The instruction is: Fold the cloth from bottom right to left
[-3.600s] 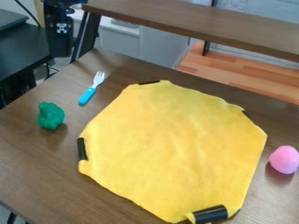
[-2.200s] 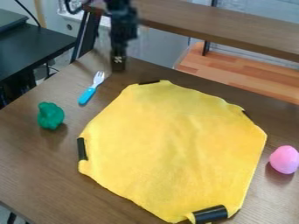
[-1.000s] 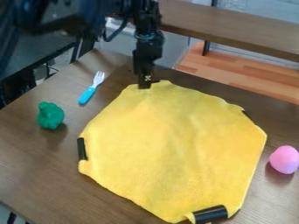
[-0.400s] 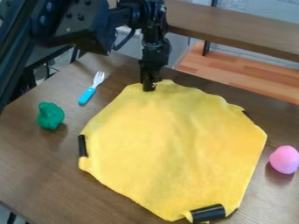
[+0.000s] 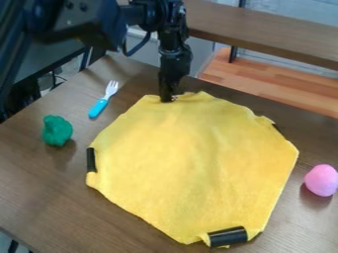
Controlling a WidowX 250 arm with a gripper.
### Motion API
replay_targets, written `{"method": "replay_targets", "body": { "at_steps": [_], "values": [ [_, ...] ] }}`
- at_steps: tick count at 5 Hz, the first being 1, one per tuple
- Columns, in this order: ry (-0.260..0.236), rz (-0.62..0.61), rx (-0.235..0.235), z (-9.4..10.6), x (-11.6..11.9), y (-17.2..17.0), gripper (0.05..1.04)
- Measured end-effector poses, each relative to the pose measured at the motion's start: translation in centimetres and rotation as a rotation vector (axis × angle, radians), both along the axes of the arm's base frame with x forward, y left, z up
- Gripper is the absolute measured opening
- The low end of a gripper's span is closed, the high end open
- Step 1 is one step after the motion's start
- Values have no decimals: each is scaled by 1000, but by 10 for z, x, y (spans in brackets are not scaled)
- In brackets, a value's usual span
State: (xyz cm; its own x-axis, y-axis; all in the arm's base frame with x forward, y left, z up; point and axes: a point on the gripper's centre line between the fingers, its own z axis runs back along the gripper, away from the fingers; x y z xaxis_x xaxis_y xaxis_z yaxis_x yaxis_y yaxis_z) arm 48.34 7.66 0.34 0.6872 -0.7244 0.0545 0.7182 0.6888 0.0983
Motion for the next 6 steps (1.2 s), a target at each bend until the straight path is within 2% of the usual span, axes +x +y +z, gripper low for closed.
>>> {"method": "replay_targets", "body": {
  "at_steps": [1, 2, 3, 4, 5, 6],
  "values": [
    [-1, -46, -20, 12, -20, -12, 56],
    [-29, -127, -28, 35, -46, -39, 55],
    [-12, -193, -26, 36, -78, -68, 55],
    [11, -205, -2, 35, -102, -88, 55],
    [62, -211, -17, 31, -128, -107, 55],
    [69, -228, -17, 36, -148, -121, 55]
  ]
}}
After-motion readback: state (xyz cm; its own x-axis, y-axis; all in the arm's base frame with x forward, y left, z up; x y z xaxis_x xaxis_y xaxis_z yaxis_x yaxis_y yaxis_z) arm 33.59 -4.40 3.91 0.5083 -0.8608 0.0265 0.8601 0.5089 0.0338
